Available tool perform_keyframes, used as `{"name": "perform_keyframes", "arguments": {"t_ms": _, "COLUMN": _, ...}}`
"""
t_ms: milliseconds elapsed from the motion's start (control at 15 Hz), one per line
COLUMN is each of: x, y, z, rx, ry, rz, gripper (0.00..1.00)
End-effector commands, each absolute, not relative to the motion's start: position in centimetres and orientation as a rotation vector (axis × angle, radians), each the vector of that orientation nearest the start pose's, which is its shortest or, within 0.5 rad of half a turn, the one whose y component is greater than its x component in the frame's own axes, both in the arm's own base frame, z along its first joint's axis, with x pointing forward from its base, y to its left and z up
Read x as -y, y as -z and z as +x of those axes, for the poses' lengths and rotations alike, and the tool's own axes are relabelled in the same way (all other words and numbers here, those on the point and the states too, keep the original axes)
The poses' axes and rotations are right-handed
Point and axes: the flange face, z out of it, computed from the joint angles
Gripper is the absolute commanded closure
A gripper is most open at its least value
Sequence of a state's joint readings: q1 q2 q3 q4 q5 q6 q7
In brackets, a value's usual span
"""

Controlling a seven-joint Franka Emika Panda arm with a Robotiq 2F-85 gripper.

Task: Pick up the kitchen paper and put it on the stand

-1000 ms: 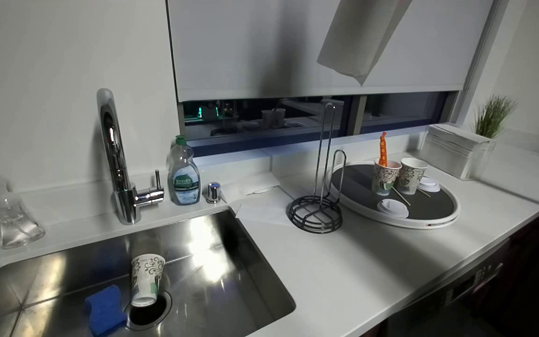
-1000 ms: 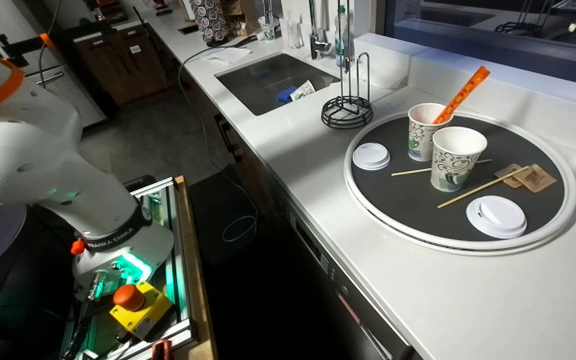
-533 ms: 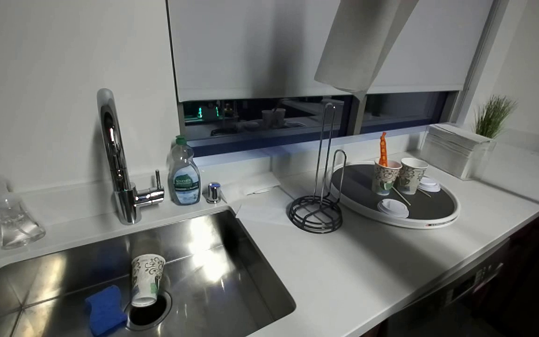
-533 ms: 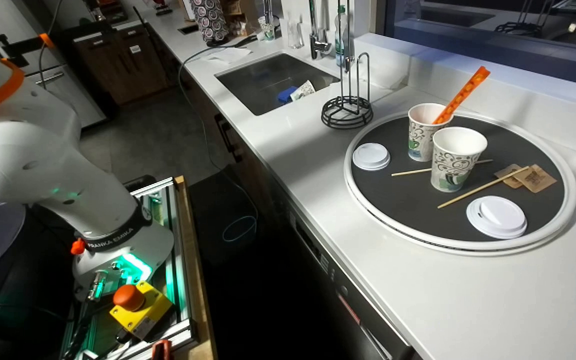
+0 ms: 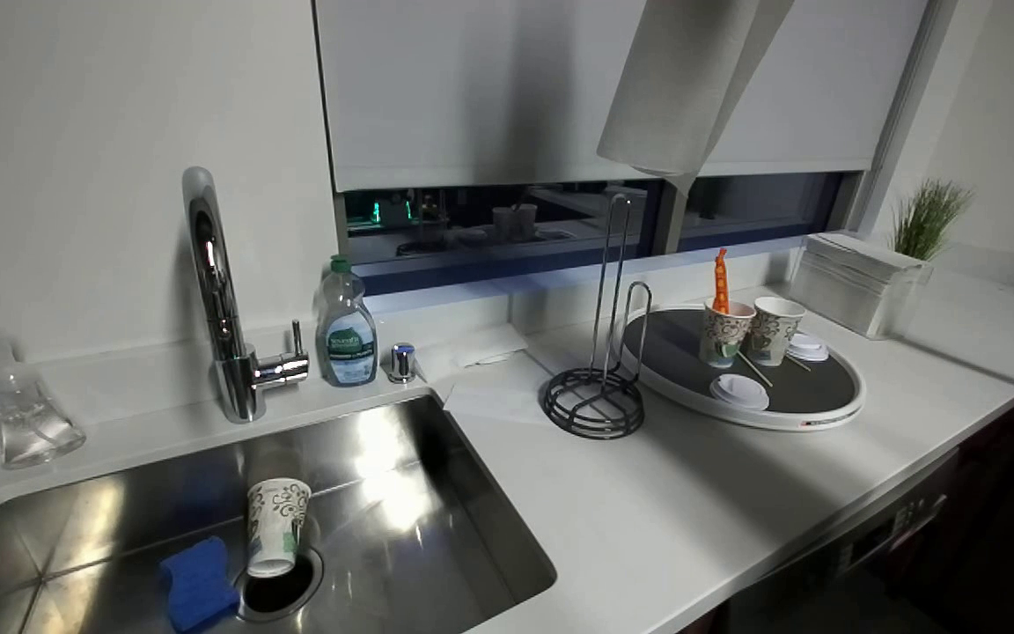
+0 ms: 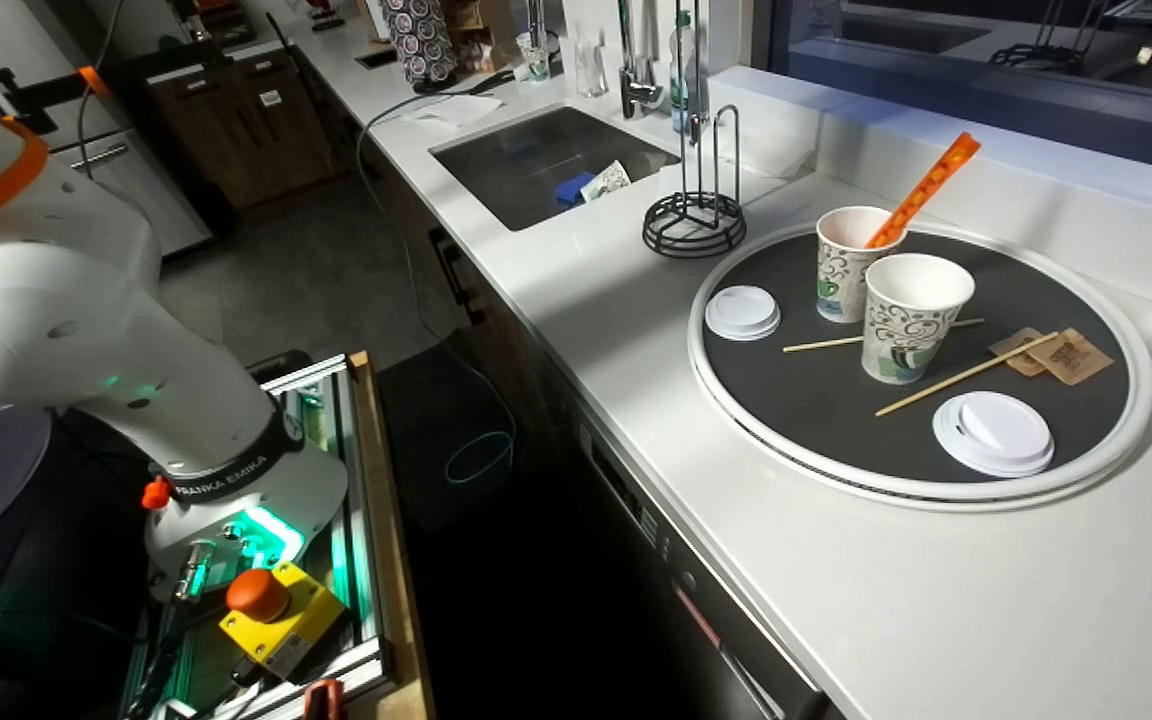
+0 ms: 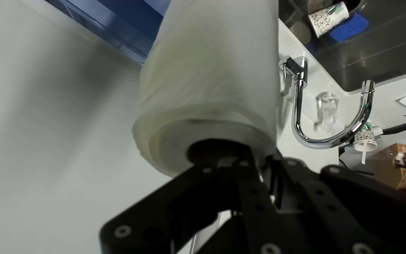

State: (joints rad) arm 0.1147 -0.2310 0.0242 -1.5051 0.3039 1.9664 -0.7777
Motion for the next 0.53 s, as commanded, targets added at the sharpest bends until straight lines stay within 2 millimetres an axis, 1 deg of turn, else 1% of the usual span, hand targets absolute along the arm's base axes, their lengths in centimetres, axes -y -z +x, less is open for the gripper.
{"name": "perform_keyframes", "arguments": {"t_ms": 0, "x": -9.4, "y": -82.6, "z": 47.9, "rx": 1.256, "ry": 1.079, "rz": -2.572, "gripper": 0.97}}
{"name": "perform_keyframes", "arguments": {"t_ms": 200, "x": -10.1, "y": -81.8, "z": 48.6, "rx": 1.262, "ry": 1.069, "rz": -2.565, "gripper": 0.97}}
{"name": "perform_keyframes", "arguments": {"t_ms": 467, "x": -10.7, "y": -80.1, "z": 50.3, "rx": 1.262, "ry": 1.043, "rz": -2.591, "gripper": 0.97}}
